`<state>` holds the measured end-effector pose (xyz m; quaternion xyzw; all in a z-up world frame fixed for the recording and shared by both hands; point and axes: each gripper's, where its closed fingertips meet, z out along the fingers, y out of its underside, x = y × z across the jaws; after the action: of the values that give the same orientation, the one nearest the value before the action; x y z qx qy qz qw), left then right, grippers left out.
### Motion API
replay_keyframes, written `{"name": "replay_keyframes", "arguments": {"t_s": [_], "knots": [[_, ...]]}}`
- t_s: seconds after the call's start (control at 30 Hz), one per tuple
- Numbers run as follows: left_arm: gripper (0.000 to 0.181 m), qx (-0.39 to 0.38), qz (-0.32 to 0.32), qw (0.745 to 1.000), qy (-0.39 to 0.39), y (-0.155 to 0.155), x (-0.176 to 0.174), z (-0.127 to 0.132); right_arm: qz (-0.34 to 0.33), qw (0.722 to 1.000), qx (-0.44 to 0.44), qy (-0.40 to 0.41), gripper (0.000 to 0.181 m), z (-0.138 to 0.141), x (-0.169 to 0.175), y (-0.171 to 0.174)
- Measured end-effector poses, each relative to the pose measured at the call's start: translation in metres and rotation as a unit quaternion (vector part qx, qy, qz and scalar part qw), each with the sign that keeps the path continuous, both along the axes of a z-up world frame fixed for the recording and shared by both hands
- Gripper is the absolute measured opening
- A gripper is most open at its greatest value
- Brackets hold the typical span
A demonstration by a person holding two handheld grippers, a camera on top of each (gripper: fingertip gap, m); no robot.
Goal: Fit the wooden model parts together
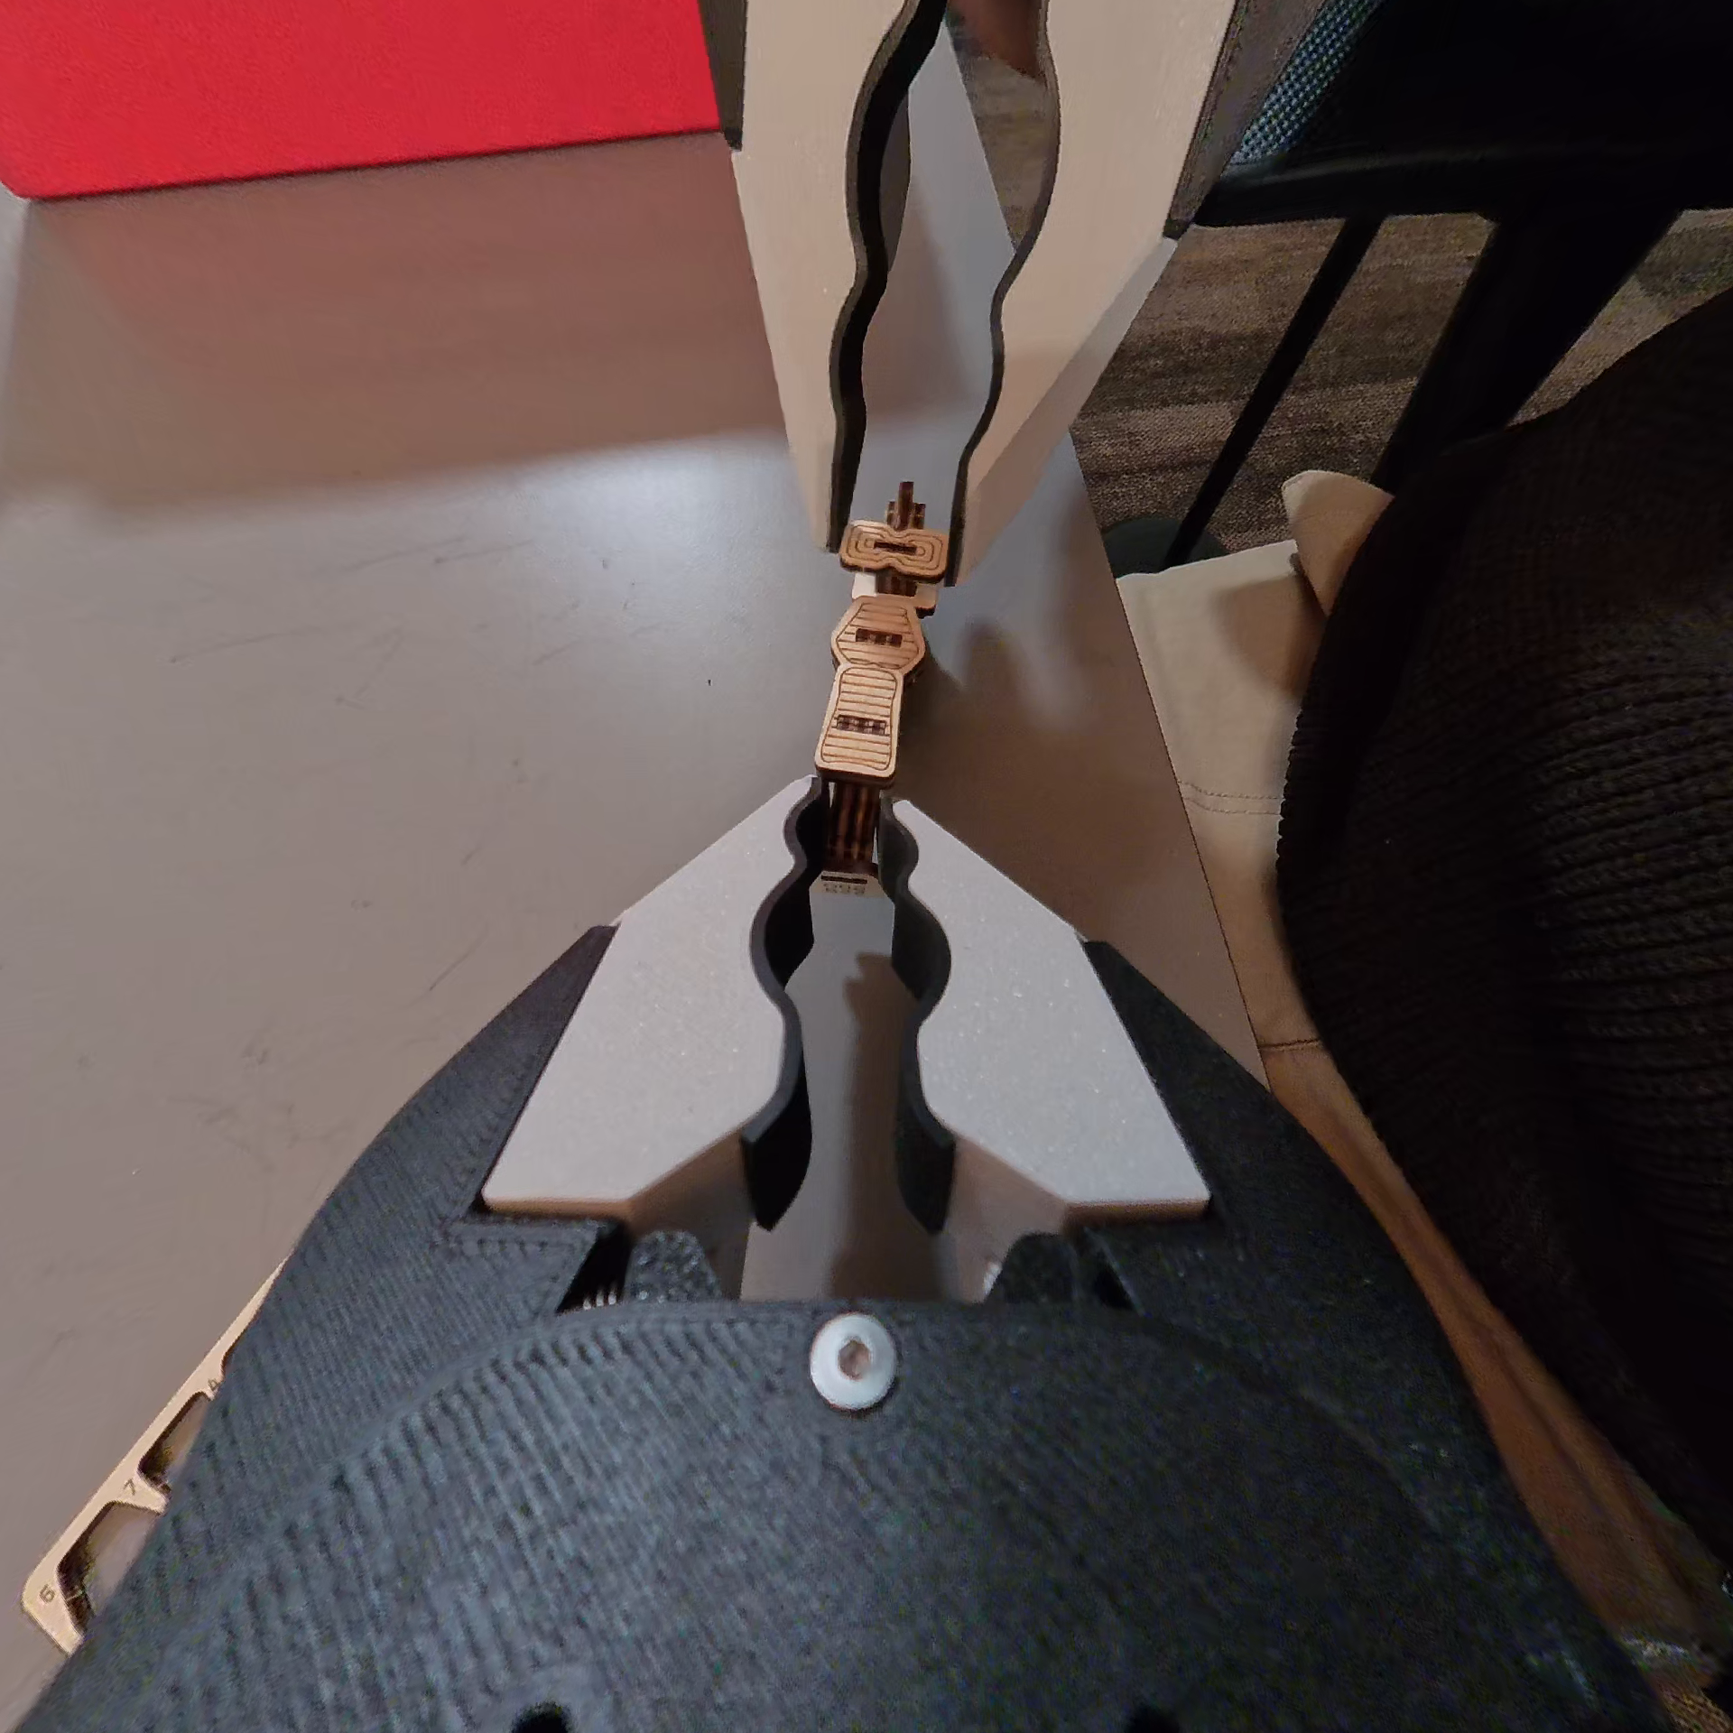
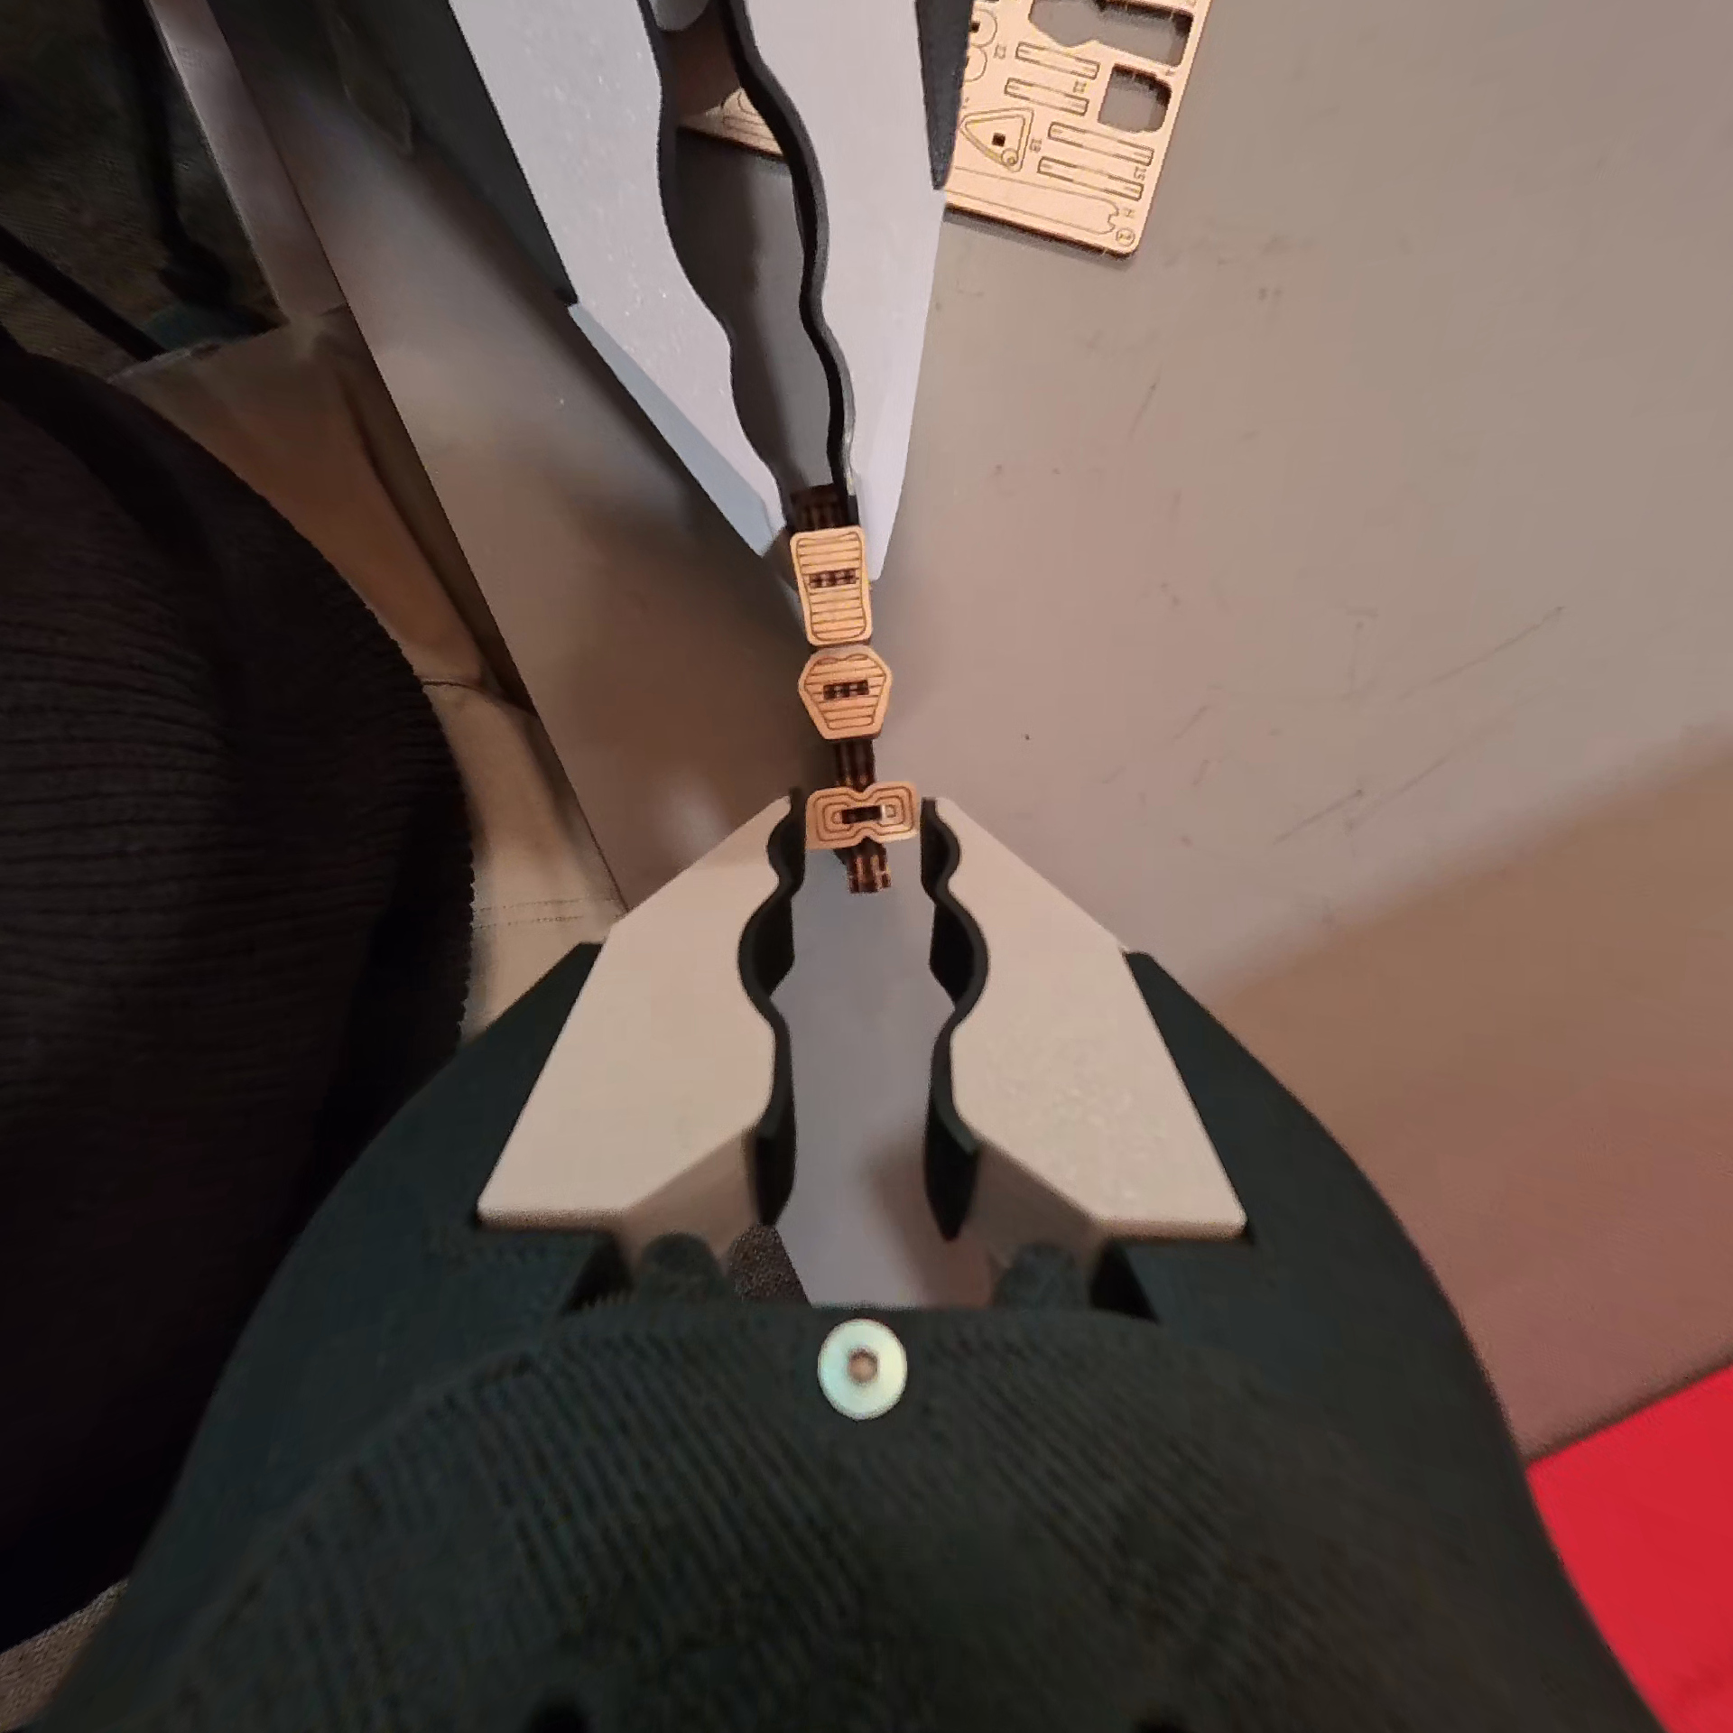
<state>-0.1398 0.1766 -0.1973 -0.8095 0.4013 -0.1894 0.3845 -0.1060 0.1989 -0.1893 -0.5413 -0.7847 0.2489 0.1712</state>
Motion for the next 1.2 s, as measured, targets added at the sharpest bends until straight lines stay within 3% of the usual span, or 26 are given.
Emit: {"name": "replay_keyframes", "arguments": {"t_s": [1.2], "knots": [[0.009, 0.001, -0.001, 1.0, 0.002, 0.0004, 0.0001, -0.0002, 0.008, 1.0, 0.025, -0.011, 0.028, 0.0013, -0.0009, -0.0004]]}}
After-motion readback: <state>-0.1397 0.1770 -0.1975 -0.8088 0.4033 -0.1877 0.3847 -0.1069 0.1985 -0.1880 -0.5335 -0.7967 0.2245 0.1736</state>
